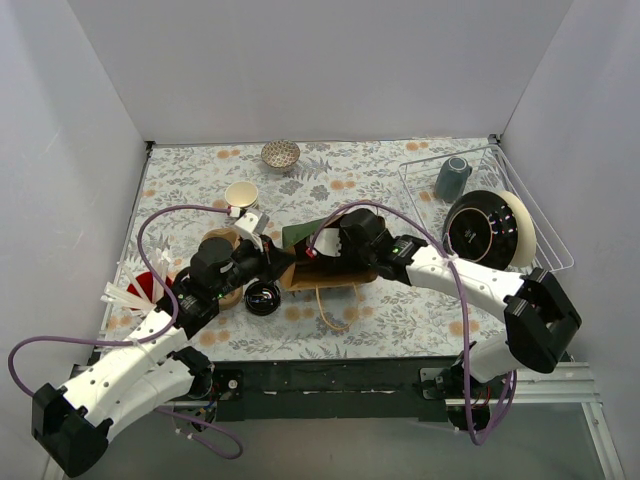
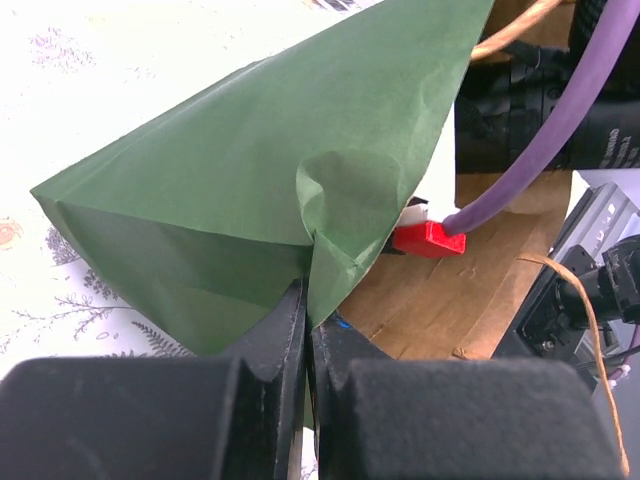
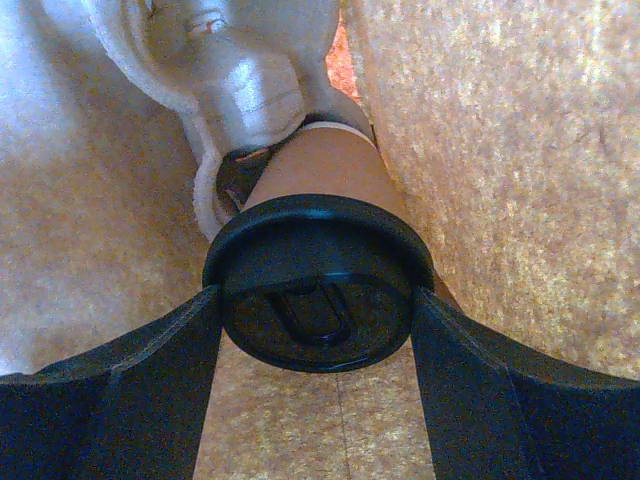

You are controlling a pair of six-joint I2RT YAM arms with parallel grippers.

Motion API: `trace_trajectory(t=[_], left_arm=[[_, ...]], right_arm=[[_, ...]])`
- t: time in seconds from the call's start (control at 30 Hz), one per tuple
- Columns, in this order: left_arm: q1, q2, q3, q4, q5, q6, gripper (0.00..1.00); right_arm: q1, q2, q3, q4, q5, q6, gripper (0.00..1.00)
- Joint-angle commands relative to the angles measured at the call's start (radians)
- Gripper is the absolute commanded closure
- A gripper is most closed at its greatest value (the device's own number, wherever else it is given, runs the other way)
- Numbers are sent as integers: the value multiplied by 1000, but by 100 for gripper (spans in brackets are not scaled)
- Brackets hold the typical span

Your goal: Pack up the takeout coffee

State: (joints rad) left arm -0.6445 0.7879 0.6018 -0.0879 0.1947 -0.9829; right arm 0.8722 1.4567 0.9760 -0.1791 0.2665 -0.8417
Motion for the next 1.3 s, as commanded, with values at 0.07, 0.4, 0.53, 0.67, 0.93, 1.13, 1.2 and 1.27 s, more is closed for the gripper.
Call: trace_trajectory(t=[0.07,0.4,0.53,0.67,0.93,1.13,1.2,1.27], left_arm=[[-3,-12,-26,-3,-58,73,100],[-3,59,-51,160,-156,159,100],[-3,105,-17,200,-153,181,100],[-10,103,-16,205,-150,181,100],[-14,103,68,105,-68,162,100],[-14,136,156,19,25,30,100],[-14,139,167,-4,29,-17,100],[-14,146,176,-30,20,-51,100]], right_arm=[[-22,-33,101,-249,-24,39,62],[-10,-82,144,-304,5,56,65],[2,-82,145,-240,86,82,65],[4,-87,133,-189,80,111,64],[-1,-41,150,-233,19,142,64],[-1,50,167,-189,132,184,64],[-1,74,167,-129,198,191,64],[-1,100,179,-112,230,204,64]])
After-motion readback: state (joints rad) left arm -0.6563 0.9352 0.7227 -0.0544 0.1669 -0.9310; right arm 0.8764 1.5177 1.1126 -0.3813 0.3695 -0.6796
